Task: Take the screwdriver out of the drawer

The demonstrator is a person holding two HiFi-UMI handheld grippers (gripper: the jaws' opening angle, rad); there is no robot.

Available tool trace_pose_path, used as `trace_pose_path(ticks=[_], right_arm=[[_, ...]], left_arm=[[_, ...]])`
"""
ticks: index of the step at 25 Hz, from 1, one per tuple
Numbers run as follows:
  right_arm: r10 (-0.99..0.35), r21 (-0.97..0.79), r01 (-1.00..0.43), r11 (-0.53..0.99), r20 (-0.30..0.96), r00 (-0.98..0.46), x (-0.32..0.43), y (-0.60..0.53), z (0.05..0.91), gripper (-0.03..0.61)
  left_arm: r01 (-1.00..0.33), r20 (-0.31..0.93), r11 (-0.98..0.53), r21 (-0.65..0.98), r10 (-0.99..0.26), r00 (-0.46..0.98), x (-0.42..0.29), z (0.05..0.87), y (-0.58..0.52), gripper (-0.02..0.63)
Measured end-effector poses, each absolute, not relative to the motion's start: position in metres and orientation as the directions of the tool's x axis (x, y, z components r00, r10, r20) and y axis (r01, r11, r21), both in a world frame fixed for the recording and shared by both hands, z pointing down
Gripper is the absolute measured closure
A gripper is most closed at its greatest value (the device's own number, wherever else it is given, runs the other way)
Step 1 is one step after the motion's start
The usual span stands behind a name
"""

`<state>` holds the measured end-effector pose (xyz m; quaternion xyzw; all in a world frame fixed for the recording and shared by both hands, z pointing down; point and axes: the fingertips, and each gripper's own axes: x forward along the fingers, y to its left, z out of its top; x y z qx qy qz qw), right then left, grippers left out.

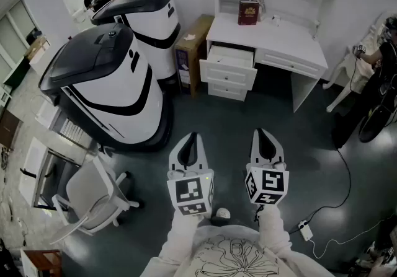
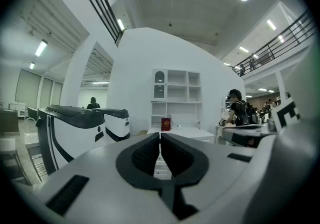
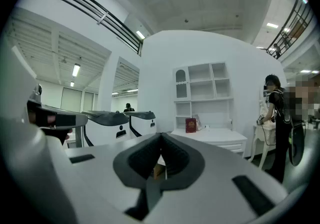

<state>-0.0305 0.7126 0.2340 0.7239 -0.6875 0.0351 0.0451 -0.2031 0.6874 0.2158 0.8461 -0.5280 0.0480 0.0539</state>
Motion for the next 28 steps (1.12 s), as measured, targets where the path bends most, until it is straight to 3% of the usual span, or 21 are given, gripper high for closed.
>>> trace_pose_path(ticks=[28], right_arm=[[-0.991,0.003,-1.000,-0.019,0.130,0.019,-0.006,0.713,0.253,0.575]], left_arm=[[-0.917,0.167,-0.394,0.054,-0.902,0.398,-0.182,0.237,0.693,0.603]])
